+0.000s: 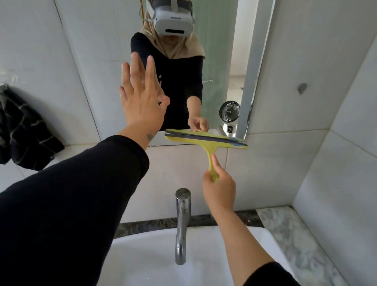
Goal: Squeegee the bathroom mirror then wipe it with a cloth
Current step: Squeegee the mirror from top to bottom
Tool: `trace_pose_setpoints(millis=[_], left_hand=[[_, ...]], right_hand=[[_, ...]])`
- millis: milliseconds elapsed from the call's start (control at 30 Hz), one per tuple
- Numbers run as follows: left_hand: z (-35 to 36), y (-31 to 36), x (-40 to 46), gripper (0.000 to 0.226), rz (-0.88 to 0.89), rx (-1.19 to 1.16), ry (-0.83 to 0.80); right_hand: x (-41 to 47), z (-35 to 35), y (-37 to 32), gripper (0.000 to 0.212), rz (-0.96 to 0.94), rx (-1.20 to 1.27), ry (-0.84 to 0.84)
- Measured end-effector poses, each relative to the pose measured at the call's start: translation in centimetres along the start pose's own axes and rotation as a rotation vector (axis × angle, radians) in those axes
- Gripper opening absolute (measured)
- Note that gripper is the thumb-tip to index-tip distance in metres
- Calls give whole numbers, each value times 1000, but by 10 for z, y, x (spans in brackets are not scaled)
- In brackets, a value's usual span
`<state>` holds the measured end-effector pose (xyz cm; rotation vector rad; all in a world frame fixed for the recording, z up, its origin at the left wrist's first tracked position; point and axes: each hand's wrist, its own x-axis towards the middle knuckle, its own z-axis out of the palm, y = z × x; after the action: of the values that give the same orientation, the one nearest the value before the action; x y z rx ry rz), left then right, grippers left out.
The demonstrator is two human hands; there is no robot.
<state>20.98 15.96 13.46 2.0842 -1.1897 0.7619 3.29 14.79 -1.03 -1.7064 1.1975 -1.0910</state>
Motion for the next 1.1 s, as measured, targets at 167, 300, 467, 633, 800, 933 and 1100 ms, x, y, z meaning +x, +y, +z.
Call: trace_pose_setpoints(millis=[167,300,467,633,800,933,1100], left_hand=[[-16,-19,-6,80,39,29,5],[-27,-45,-14,86,5,70,-4],[-39,-81,-20,86,-57,115,-15],[-50,-107,-28,85,-100,141,-46],[-58,-121,-42,81,-122,137,-73],[-58,-123,-57,71,-164,122,-143],[-54,-97,-81,54,-136,24,-332]], right_hand=[[-17,32,-12,45,75,107,-31],[-33,59,-27,43,116,143,-47],[-56,97,-52,43,112,153,-88],[-70,122,-63,48,81,35,-158],[-70,121,-67,50,41,-127,-234],[-67,97,-66,51,-7,-260,-312],[-61,57,-70,57,-112,-484,-459]])
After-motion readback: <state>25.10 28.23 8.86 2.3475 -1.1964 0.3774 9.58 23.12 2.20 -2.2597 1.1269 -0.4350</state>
